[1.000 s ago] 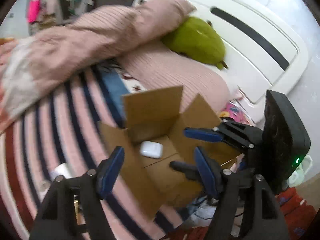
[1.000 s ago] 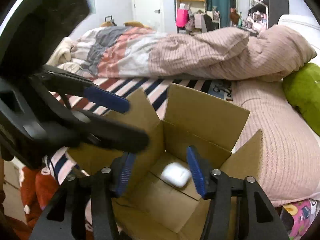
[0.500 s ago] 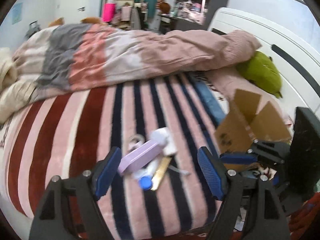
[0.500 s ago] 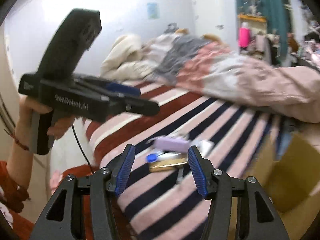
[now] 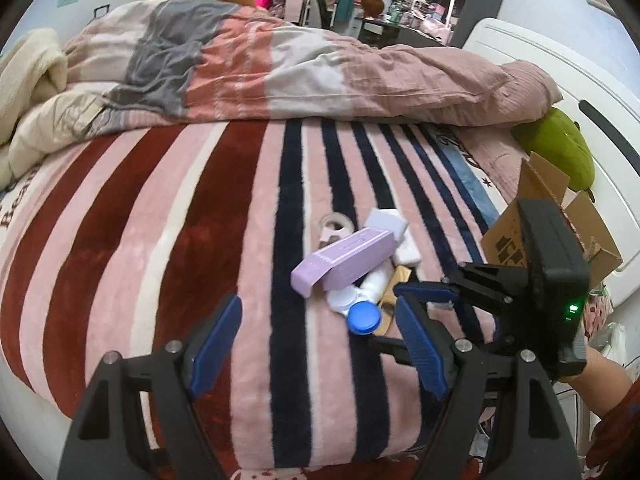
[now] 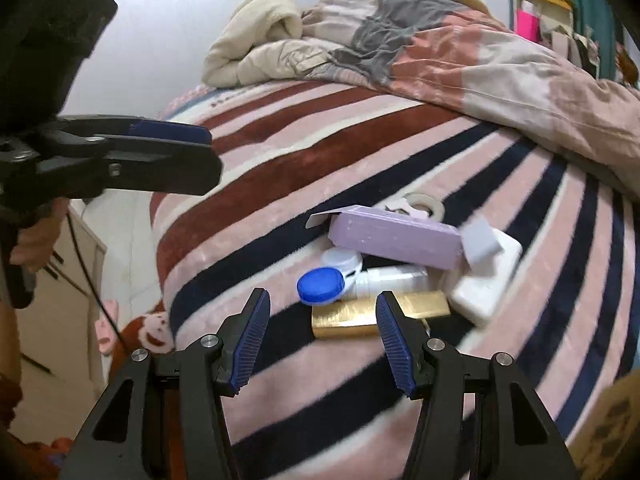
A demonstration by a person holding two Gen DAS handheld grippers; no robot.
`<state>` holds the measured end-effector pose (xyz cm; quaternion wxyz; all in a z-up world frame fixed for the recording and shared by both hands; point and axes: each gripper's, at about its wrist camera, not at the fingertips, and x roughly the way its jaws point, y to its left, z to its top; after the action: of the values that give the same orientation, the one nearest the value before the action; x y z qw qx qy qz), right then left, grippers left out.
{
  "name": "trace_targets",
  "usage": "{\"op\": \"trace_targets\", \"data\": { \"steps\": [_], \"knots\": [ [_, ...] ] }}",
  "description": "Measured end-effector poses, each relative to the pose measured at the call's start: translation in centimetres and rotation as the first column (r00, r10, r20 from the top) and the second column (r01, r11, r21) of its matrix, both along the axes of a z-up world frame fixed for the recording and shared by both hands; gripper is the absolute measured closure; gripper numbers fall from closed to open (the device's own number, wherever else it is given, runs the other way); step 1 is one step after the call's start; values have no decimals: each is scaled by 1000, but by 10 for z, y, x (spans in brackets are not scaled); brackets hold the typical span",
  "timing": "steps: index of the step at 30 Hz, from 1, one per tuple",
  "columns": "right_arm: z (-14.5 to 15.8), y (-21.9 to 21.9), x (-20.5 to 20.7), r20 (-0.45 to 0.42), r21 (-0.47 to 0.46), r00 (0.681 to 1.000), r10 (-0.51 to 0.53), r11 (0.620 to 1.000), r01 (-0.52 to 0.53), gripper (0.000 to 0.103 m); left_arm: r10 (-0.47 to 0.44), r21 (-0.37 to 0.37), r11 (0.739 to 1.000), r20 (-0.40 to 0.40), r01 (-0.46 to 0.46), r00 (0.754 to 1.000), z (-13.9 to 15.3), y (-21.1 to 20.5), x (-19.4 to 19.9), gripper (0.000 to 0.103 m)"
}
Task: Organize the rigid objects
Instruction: 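Return the right gripper to the pile and grasp the blue-lidded lens case, then carry the lens case into the cardboard box and release it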
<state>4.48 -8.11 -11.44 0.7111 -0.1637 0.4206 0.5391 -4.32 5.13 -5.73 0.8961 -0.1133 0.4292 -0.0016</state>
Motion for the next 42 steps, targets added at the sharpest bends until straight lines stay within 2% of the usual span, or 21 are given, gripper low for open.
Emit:
{"op": "trace_targets", "data": {
  "steps": [5,7,8,12,18,20,24,26,27,28,30,32,33,34,38,42],
  "knots": [
    [-12,26,-3,49,-40,999,7,999,-5,52,27,-13,1000,-9,-27,1000,-9,10,-7,27],
    [-12,31,-10,112,-72,994,2,997,6,62,33,-21,999,-10,-33,999,-10,13,-9,27],
    [-13,33,-12,134,-94,991,0,996,13,73,34,-22,999,-11,-34,999,-11,13,-10,27],
    [-4,23,-18,168,-117,986,-2,993,22,78,29,-15,999,-8,-29,1000,-10,9,-12,27],
    [20,-37,-27,95,-71,994,-46,996,53,78,-5,-4,1000,3,5,1000,-5,-10,-10,27],
    [16,-52,-31,70,-89,996,-52,994,58,77,-18,5,1000,2,18,1000,-5,-19,-8,27],
    [-11,-73,-29,50,-153,994,-100,982,107,77,-47,9,999,-2,47,999,-6,-34,-1,27],
    [-17,-79,-24,33,-131,991,-129,983,132,77,-55,12,998,-4,55,998,-7,-40,2,27],
    [-17,-80,-23,28,-116,991,-134,984,136,72,-58,15,998,-6,58,998,-8,-42,3,27],
    [-19,-78,-22,32,-123,990,-136,983,139,58,-59,16,998,-8,59,998,-8,-44,5,27],
    [-23,-75,-22,40,-122,990,-132,983,136,52,-64,20,998,-10,64,998,-9,-48,6,27],
    [-27,-72,-22,51,-127,990,-133,982,139,55,-66,27,997,-14,66,998,-10,-50,7,27],
    [-26,-70,-23,67,-128,988,-141,981,149,72,-66,30,997,-16,66,998,-10,-51,8,27],
    [-26,-69,-23,77,-126,986,-147,980,156,75,-65,32,997,-16,66,998,-10,-51,8,27],
    [-16,-69,-25,111,-102,985,-130,985,141,75,-78,38,996,-7,78,997,-6,-56,9,27],
    [20,-70,-36,167,-22,982,-83,996,87,75,-141,1,990,40,141,989,13,-67,11,27]
  ]
}}
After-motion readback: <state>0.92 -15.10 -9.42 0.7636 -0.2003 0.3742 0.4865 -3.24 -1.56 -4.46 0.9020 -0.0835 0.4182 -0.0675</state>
